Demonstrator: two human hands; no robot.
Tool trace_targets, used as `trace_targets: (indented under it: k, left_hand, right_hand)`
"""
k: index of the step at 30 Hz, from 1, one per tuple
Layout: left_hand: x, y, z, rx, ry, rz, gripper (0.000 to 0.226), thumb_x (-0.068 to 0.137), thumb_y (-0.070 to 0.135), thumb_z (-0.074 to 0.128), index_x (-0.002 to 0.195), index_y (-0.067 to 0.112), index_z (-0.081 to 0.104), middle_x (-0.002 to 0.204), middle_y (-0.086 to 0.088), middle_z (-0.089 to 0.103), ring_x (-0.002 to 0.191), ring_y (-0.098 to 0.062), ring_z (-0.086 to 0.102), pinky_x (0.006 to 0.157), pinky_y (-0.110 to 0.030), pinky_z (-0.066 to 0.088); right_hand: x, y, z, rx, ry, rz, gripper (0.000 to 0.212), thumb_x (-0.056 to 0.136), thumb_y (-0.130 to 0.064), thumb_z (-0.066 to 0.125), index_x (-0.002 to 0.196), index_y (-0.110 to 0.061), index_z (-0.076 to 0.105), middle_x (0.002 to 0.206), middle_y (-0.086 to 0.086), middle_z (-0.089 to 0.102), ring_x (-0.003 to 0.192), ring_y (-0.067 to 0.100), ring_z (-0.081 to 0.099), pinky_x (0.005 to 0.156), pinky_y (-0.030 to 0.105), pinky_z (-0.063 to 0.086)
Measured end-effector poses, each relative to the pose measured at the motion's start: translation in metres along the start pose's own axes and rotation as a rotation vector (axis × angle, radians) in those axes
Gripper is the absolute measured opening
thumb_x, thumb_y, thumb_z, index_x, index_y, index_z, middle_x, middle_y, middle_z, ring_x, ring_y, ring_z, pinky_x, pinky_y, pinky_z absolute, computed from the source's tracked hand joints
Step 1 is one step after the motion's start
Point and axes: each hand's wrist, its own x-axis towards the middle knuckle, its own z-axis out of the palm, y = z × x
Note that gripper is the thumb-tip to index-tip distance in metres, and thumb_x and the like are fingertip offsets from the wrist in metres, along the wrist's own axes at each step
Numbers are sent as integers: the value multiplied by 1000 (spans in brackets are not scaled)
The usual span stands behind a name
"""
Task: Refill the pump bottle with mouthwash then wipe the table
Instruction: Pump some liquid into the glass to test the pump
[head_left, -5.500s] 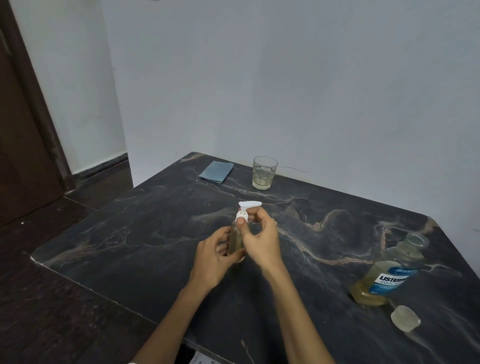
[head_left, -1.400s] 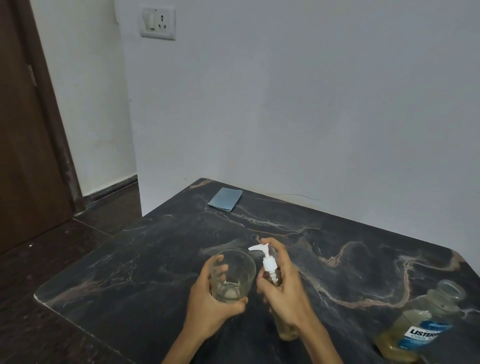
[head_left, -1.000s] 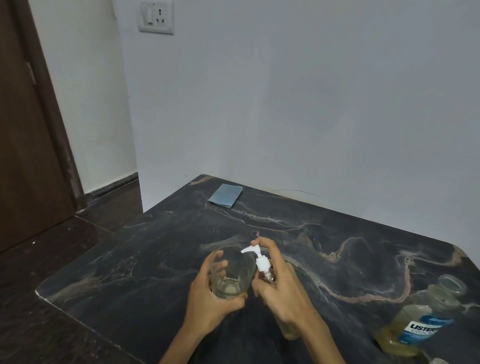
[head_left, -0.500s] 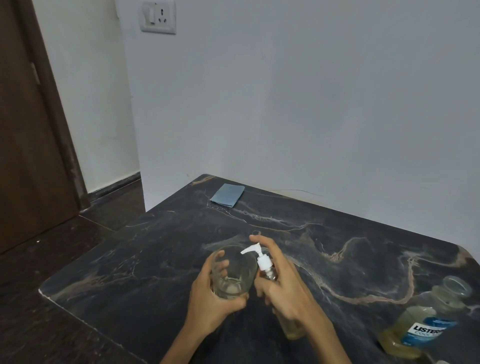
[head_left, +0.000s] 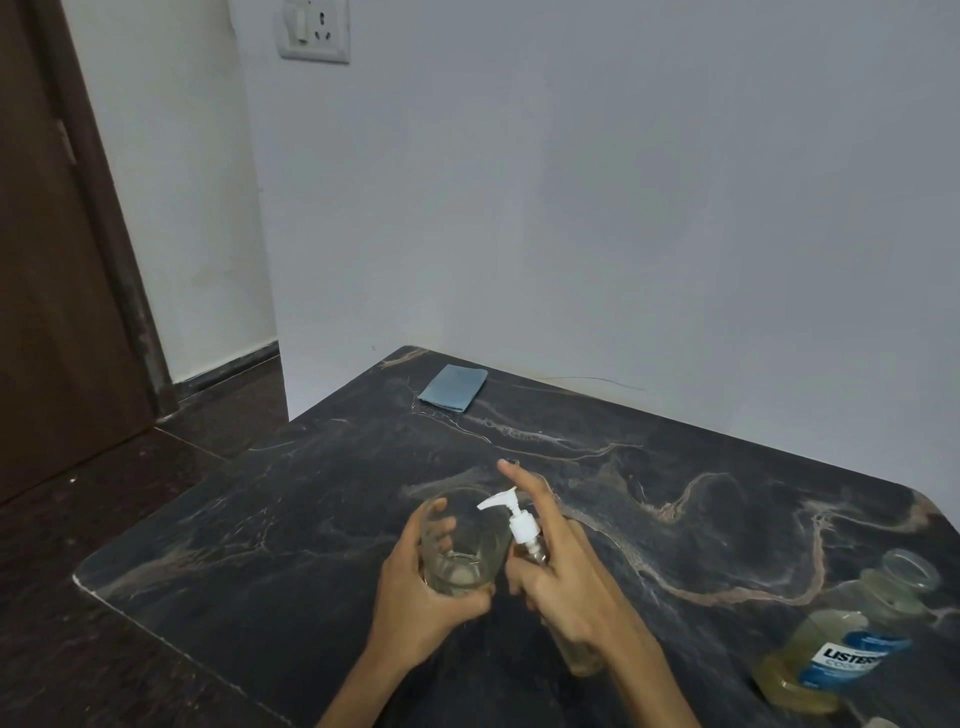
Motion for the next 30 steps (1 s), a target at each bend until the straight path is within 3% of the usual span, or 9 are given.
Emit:
trace_targets:
  k: [4,8,11,14,17,20,24,28,30]
  left_hand:
    - [0,2,1,-12,8,-13,92,37,26,85,122,32,51,113,6,64,103,3,62,81,-10,48]
    - [-1,4,1,-25,8,-19,93,35,28,84,122,31,51,113,4,64,103,2,62,83,-11,48]
    - [-2,6,0,-22,7,-16,93,35,29,83,122,30,51,114,5,63,103,3,62,88,-17,50]
    - [-2,7,0,-20,3,-13,93,35,29,83,123,27,51,115,7,63,104,4,61,87,-13,49]
    - [-2,7,0,-27,2,-20,93,35,29,83,123,28,51,115,8,62,104,3,62,86,-13,49]
    - [-2,7,0,-31,2,-22,92,35,28,83,122,27,52,115,8,62,105,2,61,88,-14,48]
    - [-2,8,0,-46,-4,-29,92,35,26,83,122,27,52,115,7,61,105,3,61,88,-12,48]
    - [-2,8,1,-47,0,-19,92,35,27,83,122,27,52,116,10,62,108,2,60,90,-12,47]
    - [-2,7,1,-41,-1,-22,91,35,27,83,121,27,52,116,11,61,108,2,60,90,-14,48]
  right_hand:
    - [-2,2,1,-1,-16,-16,70,66,-7,51,121,-49,40,63,2,61,48,15,52,49,39,49]
    - [-5,3,4,-83,7,39,55,65,-17,50,110,-47,41,72,-1,60,68,11,49,61,43,48]
    - [-4,2,6,-90,20,17,57,68,-17,51,114,-50,40,71,-5,59,66,12,50,62,40,48]
    - [-2,1,4,-71,10,-41,73,72,-13,51,129,-55,35,66,-1,60,55,15,51,55,29,46]
    - [-3,2,4,-77,22,-45,70,70,-13,51,122,-58,36,76,-8,62,67,10,53,57,17,45]
    - [-5,4,6,-90,14,16,56,66,-18,51,111,-50,40,73,-4,59,67,10,50,59,30,46]
    - [-4,6,8,-87,12,31,56,67,-21,50,116,-46,41,67,-4,58,69,15,52,62,43,49]
    - [-2,3,5,-41,-5,-41,76,70,-13,50,133,-54,34,64,-2,62,53,14,53,55,30,50]
    - [-3,4,6,-53,10,-17,69,70,-14,51,126,-53,39,65,-3,61,56,12,53,57,33,50]
